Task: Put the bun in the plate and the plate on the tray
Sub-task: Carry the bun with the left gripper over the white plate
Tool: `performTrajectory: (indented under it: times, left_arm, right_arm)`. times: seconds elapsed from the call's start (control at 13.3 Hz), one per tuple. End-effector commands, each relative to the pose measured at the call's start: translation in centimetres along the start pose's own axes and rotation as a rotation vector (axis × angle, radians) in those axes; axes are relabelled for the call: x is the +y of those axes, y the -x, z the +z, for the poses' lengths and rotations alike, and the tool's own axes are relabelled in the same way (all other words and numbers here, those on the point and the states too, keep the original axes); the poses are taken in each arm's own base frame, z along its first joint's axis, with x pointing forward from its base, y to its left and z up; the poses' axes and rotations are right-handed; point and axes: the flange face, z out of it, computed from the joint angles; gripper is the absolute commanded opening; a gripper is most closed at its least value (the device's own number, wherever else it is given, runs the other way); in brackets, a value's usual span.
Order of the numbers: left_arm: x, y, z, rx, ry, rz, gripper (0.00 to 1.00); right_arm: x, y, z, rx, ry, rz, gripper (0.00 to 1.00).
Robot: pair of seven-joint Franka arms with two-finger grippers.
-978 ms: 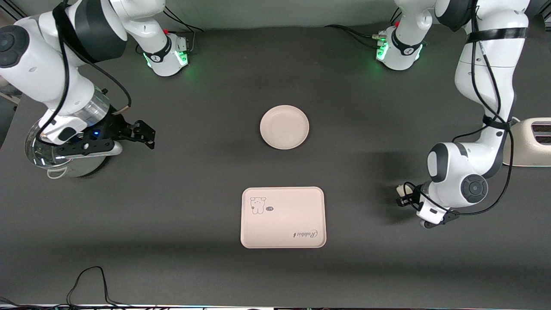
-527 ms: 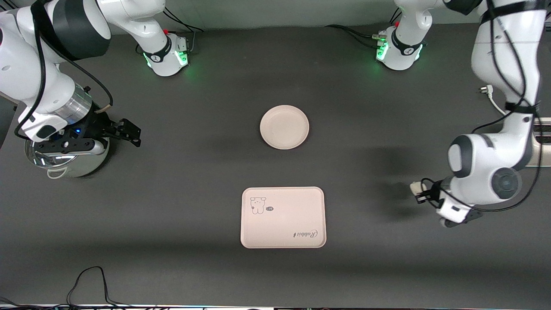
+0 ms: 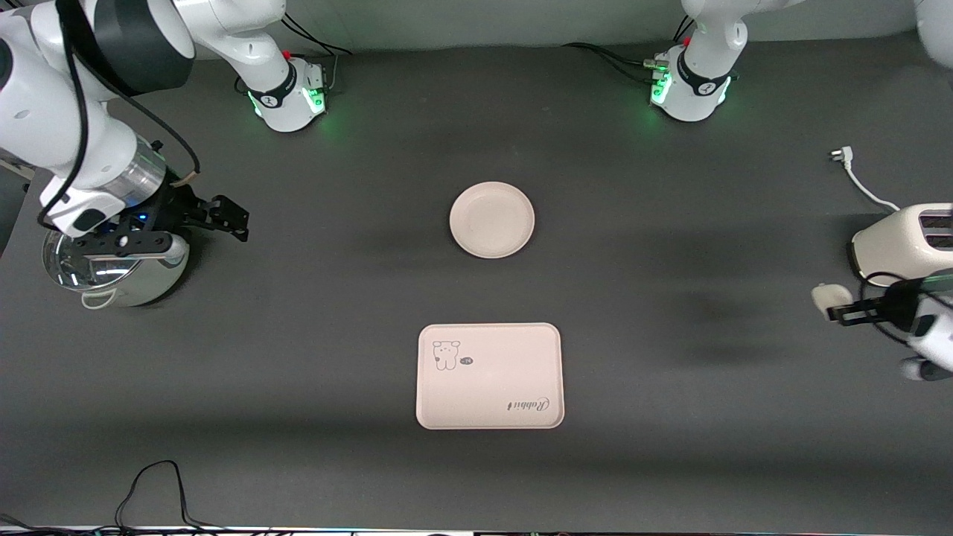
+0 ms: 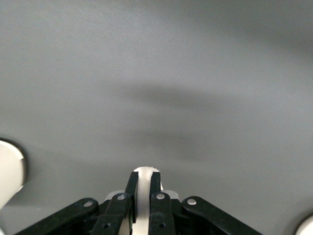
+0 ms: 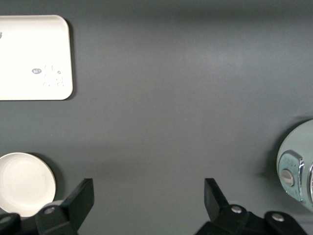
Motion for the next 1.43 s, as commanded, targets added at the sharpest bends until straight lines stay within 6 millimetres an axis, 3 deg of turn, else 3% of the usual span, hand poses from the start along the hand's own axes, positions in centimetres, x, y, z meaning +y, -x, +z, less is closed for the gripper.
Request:
performTrajectory:
  times: [0.0, 0.23, 0.45, 0.53, 0.68, 0.83, 0.98, 1.13, 1.35]
  left_arm:
    - [0.9, 1.2, -3.5, 0.022, -0.009, 0.037, 0.13]
    - [3.7, 3.2, -5.0, -0.006, -0.004, 0.056, 0.13]
    - [12.4, 4.5, -3.8, -0.019, -0.013, 0.007, 0.13]
    - [16.0, 5.0, -2.7, -0.028, -0.009, -0.013, 0.13]
    - [23.5, 6.1, 0.3, -0.023, -0.014, -0.083, 0.13]
    - [30.5, 8.5, 3.4, -0.012, -0.027, -0.125, 0.13]
    - [37.9, 13.4, 8.3, 0.021, -0.072, -0.154, 0.13]
    - [42.0, 17.3, 11.2, 0.032, -0.087, -0.117, 0.13]
    - [47.3, 23.6, 17.6, 0.066, -0.074, -0.158, 0.13]
  right_arm:
    - [-1.3, 1.3, -0.4, -0.015, -0.019, 0.015, 1.0]
    - [-2.8, 2.0, 0.4, -0.032, -0.013, 0.026, 1.0]
    - [-2.9, 2.4, 0.9, -0.042, -0.009, 0.025, 1.0]
    - [-3.9, 2.7, 1.0, -0.042, -0.011, 0.013, 1.0]
    - [-5.4, 2.9, 2.2, -0.061, -0.002, 0.034, 1.0]
    - [-7.0, 3.0, 4.0, -0.072, 0.002, 0.006, 1.0]
    - [-7.9, 3.7, 5.7, -0.057, -0.004, -0.011, 1.0]
    - [-8.0, 3.6, 7.6, -0.071, -0.052, -0.035, 1.0]
    - [-8.3, 3.9, 8.0, -0.09, -0.123, -0.027, 1.0]
